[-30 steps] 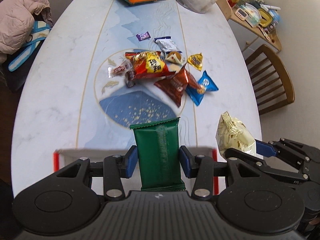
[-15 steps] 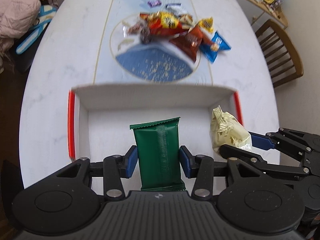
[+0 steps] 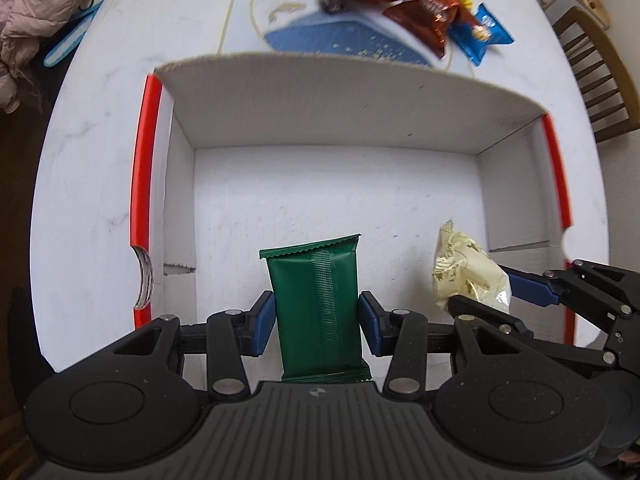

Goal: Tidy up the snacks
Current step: 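Carry the green bar and cream bag into the white box with both grippers, then open both grippers to drop the snacks and lift out of the box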

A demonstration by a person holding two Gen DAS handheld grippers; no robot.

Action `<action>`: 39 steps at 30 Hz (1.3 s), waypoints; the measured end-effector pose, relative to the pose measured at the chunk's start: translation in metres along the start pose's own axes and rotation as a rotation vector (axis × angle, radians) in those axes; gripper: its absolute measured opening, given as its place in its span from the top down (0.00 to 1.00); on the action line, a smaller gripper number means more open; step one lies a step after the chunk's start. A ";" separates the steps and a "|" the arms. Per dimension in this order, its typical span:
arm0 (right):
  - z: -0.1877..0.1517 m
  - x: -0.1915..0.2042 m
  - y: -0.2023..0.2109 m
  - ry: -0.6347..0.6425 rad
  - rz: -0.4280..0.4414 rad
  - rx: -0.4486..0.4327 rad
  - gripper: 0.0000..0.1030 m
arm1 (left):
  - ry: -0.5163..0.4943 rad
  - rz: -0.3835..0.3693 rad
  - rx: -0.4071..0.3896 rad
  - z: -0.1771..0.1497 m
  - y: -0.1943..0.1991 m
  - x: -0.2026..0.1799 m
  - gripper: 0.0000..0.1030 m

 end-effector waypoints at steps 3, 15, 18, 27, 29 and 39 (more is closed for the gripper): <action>-0.002 0.004 -0.007 0.006 -0.017 0.013 0.67 | -0.005 0.006 0.002 0.000 -0.006 -0.001 0.57; -0.006 0.010 -0.025 0.003 -0.044 0.048 0.67 | -0.028 0.004 0.035 0.004 -0.028 -0.009 0.57; -0.009 0.009 -0.025 -0.006 -0.039 0.048 0.67 | -0.035 -0.003 0.035 0.003 -0.028 -0.010 0.57; -0.010 0.009 -0.015 -0.018 -0.015 0.027 0.65 | -0.044 -0.032 0.007 -0.006 -0.017 -0.008 0.57; -0.012 0.008 -0.010 -0.023 -0.005 0.016 0.64 | -0.043 -0.041 -0.002 -0.009 -0.012 -0.006 0.57; -0.018 0.004 0.023 -0.047 0.049 -0.063 0.60 | -0.065 -0.076 -0.095 -0.024 0.023 -0.009 0.56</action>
Point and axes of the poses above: each gripper's, at about its wrist camera, not at the fingertips, and y roughly against the way its jaws point, x to its left, z to its top, the point moved 1 cm from there along -y, roughly the way its jaws point, and after that the axes turned 15 degrees about x, right-handed, at the moved point
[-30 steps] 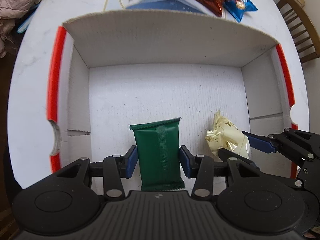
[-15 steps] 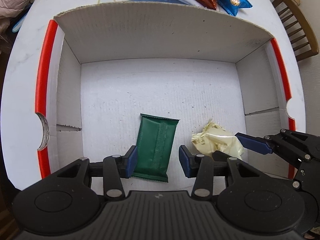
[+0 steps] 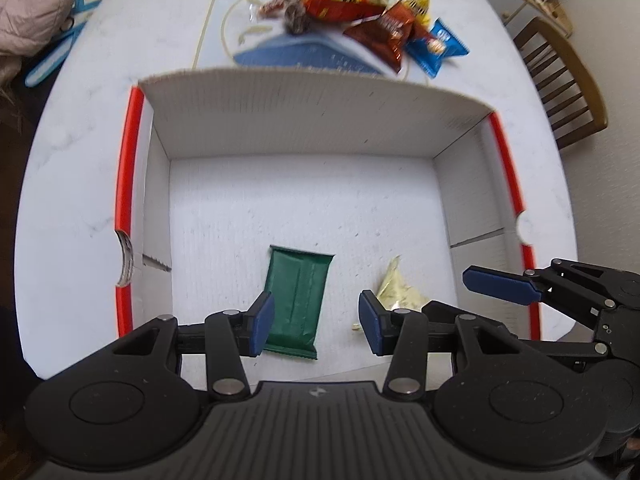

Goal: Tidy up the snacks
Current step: 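Open both grippers to drop the snacks and lift out of the box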

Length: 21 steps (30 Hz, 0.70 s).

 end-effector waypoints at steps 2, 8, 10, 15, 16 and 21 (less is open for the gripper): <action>0.000 0.000 0.007 -0.007 0.008 -0.017 0.58 | -0.007 -0.006 -0.022 -0.002 0.008 -0.002 0.54; 0.000 -0.002 0.030 -0.020 0.029 -0.085 0.44 | -0.031 -0.002 -0.095 -0.006 0.032 -0.011 0.53; 0.002 -0.003 0.039 -0.023 0.028 -0.112 0.38 | -0.036 -0.005 -0.120 -0.006 0.040 -0.013 0.53; 0.007 -0.007 0.058 -0.025 0.021 -0.171 0.26 | -0.057 -0.003 -0.198 -0.006 0.059 -0.021 0.46; 0.009 -0.009 0.062 -0.024 0.018 -0.181 0.25 | -0.061 -0.005 -0.213 -0.005 0.063 -0.023 0.45; 0.018 -0.017 0.077 -0.019 0.006 -0.235 0.19 | -0.064 -0.014 -0.268 0.002 0.079 -0.027 0.41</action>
Point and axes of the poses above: each gripper's, at about its wrist camera, not at the fingertips, and y roughly against the way its jaws point, x to its left, z to its top, the point moved 1 cm from there along -y, roughly the way its jaws point, and after that the axes turned 15 degrees about x, right-handed, at the moved point
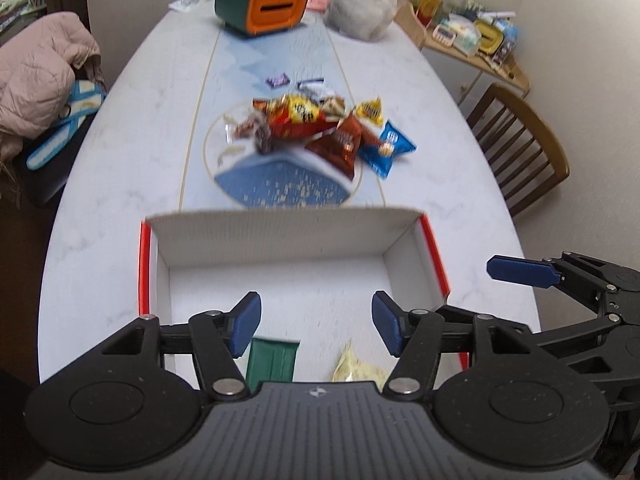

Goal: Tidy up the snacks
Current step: 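Open both grippers to drop the snacks and lift out of the box, then grasp the orange-topped cake packet with the left gripper while the right grasps the yellow M&M's packet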

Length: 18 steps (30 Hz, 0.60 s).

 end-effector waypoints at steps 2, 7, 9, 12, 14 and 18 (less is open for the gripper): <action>0.006 -0.005 0.004 0.001 -0.004 -0.019 0.15 | -0.004 0.004 -0.021 0.006 0.004 -0.002 0.40; 0.022 -0.021 0.013 0.003 -0.012 -0.062 0.08 | 0.000 0.001 -0.074 0.024 0.014 -0.007 0.28; 0.029 -0.028 0.016 0.000 -0.010 -0.077 0.06 | 0.005 -0.002 -0.092 0.033 0.016 -0.008 0.28; 0.042 -0.041 0.020 0.002 -0.018 -0.097 0.02 | 0.020 0.002 -0.111 0.050 0.020 -0.009 0.28; 0.051 -0.049 0.024 0.008 -0.025 -0.116 0.02 | 0.033 0.006 -0.122 0.064 0.022 -0.009 0.28; 0.074 -0.070 0.025 0.010 -0.046 -0.133 0.01 | 0.054 0.026 -0.152 0.091 0.023 -0.008 0.27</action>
Point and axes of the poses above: each gripper's, at about its wrist camera, not at the fingertips, and y roughly against the way its jaws point, x to its left, z to its top, the point moved 1 cm from there along -y, roughly the way its jaws point, and after that the axes turned 15 degrees about x, right-handed, at the moved point
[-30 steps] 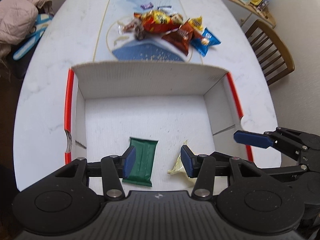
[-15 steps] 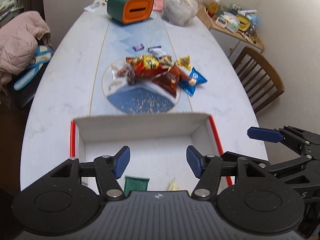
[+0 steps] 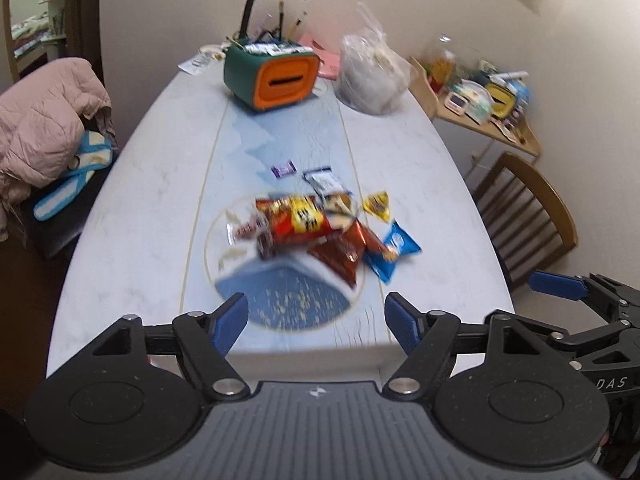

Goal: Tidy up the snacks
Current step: 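Grasp the orange-topped cake packet with the left gripper while the right grasps the yellow M&M's packet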

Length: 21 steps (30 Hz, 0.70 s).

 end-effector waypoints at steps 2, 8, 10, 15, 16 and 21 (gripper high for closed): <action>0.011 -0.011 -0.005 0.000 -0.013 0.002 0.01 | 0.005 0.012 -0.006 0.013 -0.004 -0.001 0.27; 0.043 -0.043 -0.026 0.022 -0.035 0.034 0.01 | 0.000 0.066 0.003 0.053 -0.022 -0.009 0.27; 0.054 -0.053 -0.034 0.022 -0.038 0.046 0.01 | 0.001 0.078 0.009 0.067 -0.029 -0.012 0.27; 0.085 -0.081 -0.054 0.013 -0.053 0.069 0.01 | -0.016 0.088 0.047 0.105 -0.050 -0.023 0.27; 0.092 -0.087 -0.058 0.011 -0.051 0.075 0.01 | -0.016 0.083 0.057 0.112 -0.055 -0.025 0.27; 0.117 -0.118 -0.086 -0.008 -0.051 0.119 0.01 | -0.013 0.079 0.117 0.147 -0.093 -0.036 0.27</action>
Point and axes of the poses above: each gripper's, at about its wrist camera, not at the fingertips, and y roughly against the way its jaws point, x to its left, z to its top, the point moved 1 cm from there along -y, roughly the way its jaws point, and after that the axes turned 15 degrees about x, right-handed, at the moved point
